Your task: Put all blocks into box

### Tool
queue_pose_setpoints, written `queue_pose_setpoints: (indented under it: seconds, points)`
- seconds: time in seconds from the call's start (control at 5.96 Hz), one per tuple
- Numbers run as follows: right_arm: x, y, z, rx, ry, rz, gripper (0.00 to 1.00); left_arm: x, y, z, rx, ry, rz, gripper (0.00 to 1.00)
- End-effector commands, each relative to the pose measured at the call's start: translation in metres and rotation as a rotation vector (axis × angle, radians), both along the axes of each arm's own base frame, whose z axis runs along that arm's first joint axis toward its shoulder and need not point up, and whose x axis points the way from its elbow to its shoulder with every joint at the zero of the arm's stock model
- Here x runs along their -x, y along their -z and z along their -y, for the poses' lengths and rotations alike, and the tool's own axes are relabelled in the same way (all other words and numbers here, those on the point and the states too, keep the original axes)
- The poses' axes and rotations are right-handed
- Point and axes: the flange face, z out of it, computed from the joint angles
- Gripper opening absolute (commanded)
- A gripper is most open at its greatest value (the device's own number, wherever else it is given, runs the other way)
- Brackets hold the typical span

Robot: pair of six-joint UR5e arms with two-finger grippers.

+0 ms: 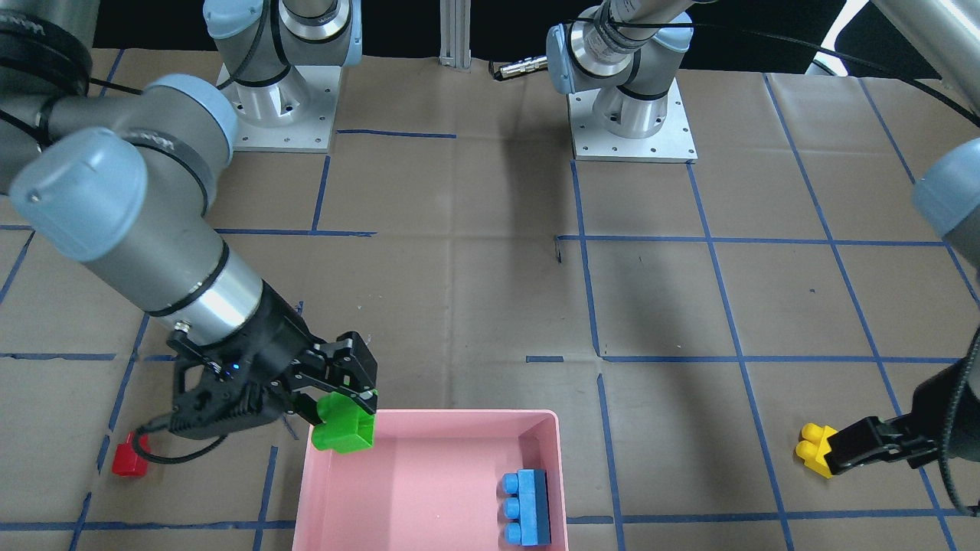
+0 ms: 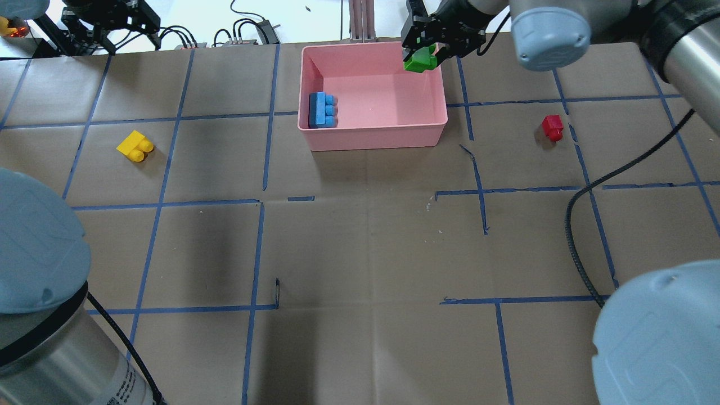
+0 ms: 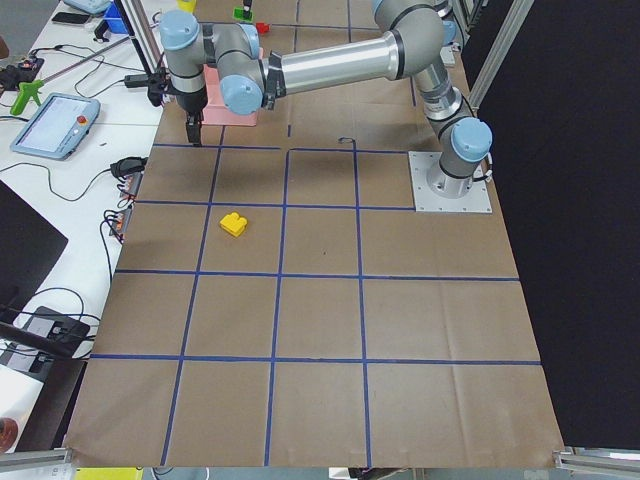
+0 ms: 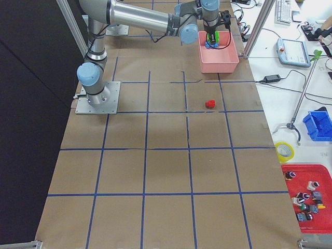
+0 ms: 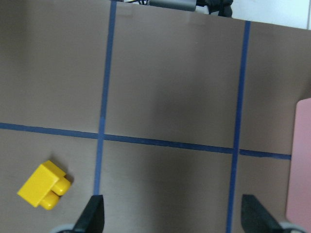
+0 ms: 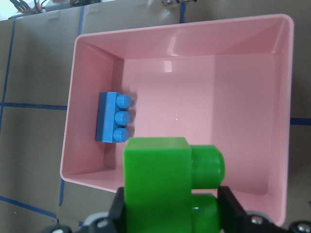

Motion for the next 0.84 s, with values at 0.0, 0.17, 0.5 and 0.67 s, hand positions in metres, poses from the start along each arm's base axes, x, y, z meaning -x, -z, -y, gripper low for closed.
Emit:
queue_pose_setpoints:
  seconds: [0.0,0.17,0.5,0.67]
  points:
    - [-0.021,0.019,0.044,0.025,0.026,0.012,0.11,-0.078,0.014,-0.030,-0.055,0.151,-0.001,1.00]
    - [-0.024,0.035,0.061,0.020,0.029,-0.001,0.16,-0.093,0.024,-0.046,-0.072,0.331,0.000,1.00]
    - [-0.029,0.061,0.064,-0.006,0.027,-0.044,0.65,-0.091,0.031,-0.062,-0.089,0.580,0.004,1.00]
    - [-0.028,0.060,0.062,-0.010,0.027,-0.055,0.99,-0.095,0.053,-0.060,-0.121,0.607,0.010,0.99]
